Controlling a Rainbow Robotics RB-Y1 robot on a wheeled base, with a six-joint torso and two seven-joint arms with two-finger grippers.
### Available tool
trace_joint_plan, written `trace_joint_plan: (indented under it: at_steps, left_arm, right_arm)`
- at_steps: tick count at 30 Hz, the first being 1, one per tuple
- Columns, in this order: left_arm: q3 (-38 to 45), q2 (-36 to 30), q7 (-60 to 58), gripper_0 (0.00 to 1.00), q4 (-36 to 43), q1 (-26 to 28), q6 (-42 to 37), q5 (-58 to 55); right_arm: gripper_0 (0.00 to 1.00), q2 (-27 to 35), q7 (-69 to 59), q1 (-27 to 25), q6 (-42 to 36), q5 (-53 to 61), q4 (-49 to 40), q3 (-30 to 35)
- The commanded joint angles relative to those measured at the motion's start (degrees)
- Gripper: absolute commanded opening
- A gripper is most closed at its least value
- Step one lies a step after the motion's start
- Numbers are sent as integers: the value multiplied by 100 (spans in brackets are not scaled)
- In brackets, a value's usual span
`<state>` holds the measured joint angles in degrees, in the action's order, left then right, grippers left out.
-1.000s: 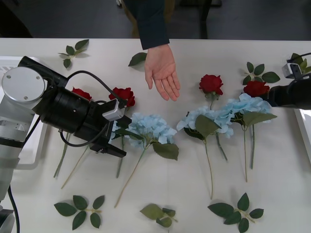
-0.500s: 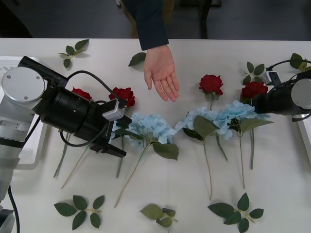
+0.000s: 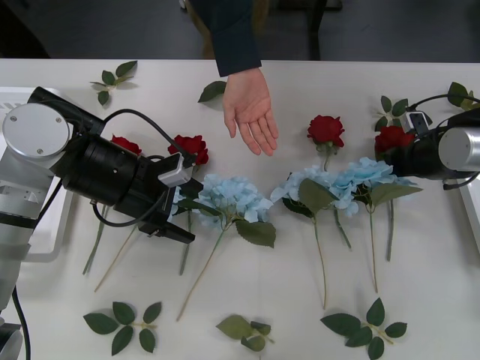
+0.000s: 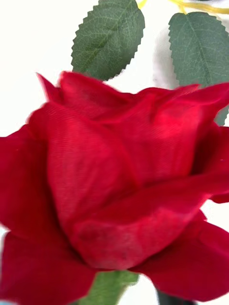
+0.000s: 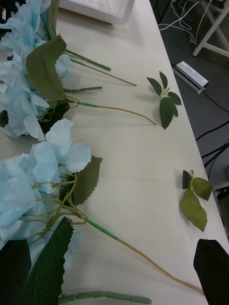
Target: Place the red flowers into the right box and the blue flowers into the left box. If a person shows an open palm, hand one flower to the person first, then continue sorting.
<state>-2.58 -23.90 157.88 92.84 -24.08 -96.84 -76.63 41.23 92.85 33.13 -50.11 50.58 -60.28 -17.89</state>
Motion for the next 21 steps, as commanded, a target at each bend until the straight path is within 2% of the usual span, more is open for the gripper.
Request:
trace_joint_plan:
  at_steps: [1,9,13,18,21]
  left_arm:
    - [64,34,-288,100,59,-149,-54,8]
    - [64,34,-288,100,59,-149,-54,8]
    - [64,34,-288,100,59,-149,-54,8]
    - [64,34,-288,100,59,-149,-54,8]
    - [64,34,-288,100,59,-149,-54,8]
  right_arm:
    - [0,-150,-250,141,54,-110,-1,-13]
    - [0,-27,-215,168,-113,40,-256,102]
    - [0,271,-223,168,-922,154,-915,585]
    - [0,693,-188,168,-1572,611,-1504,1025]
    - [0,1168,-153,168,-1687,1499,-1706,1174]
